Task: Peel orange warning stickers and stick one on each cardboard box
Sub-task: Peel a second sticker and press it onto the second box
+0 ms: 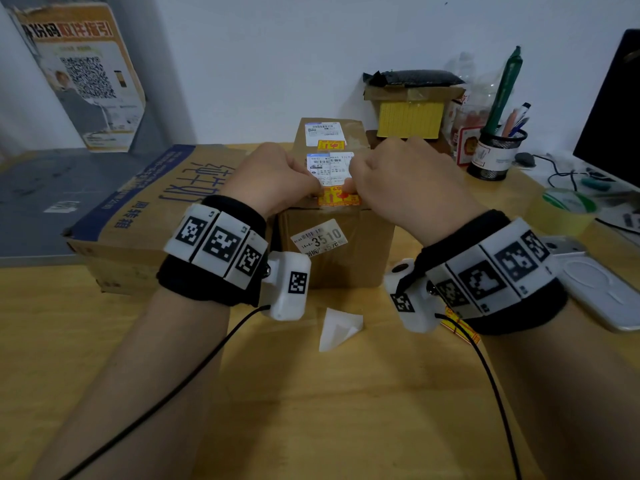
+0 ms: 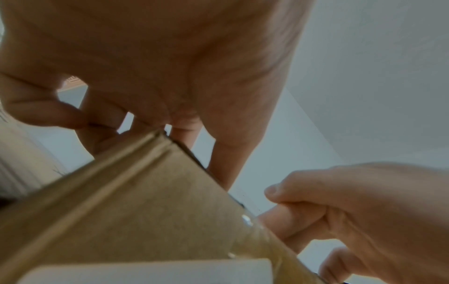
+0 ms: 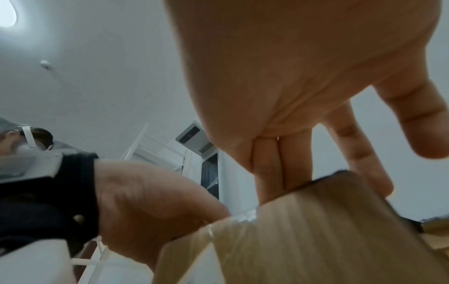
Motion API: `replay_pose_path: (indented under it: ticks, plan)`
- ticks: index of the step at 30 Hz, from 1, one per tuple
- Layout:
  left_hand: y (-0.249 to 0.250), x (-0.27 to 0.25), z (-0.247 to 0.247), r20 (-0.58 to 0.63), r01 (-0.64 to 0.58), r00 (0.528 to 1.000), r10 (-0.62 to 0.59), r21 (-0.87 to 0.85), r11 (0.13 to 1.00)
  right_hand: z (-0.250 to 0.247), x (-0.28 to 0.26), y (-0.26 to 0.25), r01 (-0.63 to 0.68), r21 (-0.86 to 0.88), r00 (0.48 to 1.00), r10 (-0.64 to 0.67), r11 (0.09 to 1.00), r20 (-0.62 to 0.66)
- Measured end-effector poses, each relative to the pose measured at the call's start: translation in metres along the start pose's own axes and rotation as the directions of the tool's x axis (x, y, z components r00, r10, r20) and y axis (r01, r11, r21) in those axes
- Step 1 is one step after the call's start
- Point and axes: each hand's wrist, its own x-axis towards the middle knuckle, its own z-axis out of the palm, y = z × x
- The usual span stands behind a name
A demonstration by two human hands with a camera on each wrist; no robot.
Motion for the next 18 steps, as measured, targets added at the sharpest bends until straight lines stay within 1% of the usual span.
replay_pose_path:
  ticks: [1,4,5,7,9,12,14,18]
  plan:
    - [0.000,0.000,0.000,0.000,0.000,1.000,0.000,-0.001,1.000,0.000,0.000,0.001,0.009,0.006,1.000,-0.009,1.000,-0.001]
    - [0.000,0.000,0.000,-0.008,0.003,1.000,-0.003,0.004,1.000,-0.007,-0.002,-0.003,0.035,0.125,0.999,-0.031,0.991,-0.030]
    - [-0.001,0.000,0.000,-0.009,0.001,1.000,-0.001,0.004,1.000,-0.008,-0.002,-0.004,0.030,0.140,0.999,-0.025,0.990,-0.034]
    - [-0.001,0.000,0.000,-0.011,-0.004,1.000,0.004,0.011,1.000,-0.005,-0.002,-0.002,0.005,0.123,0.999,-0.001,0.992,-0.035]
    - [-0.001,0.001,-0.001,-0.010,-0.011,1.000,0.011,0.021,1.000,-0.003,-0.002,-0.002,-0.033,0.120,0.999,0.034,0.992,-0.002]
    - [-0.002,0.000,-0.001,0.003,-0.017,1.000,0.017,0.024,1.000,-0.007,-0.004,-0.003,-0.030,0.122,0.999,0.032,0.992,-0.011]
    - [-0.002,-0.001,-0.003,0.020,-0.016,1.000,0.015,0.021,1.000,-0.012,-0.005,-0.005,-0.012,0.122,1.000,0.015,0.992,-0.019]
    - [-0.001,-0.004,-0.011,0.079,-0.018,0.997,0.016,0.035,0.999,-0.016,-0.005,-0.008,-0.052,0.143,0.998,0.055,0.988,-0.016]
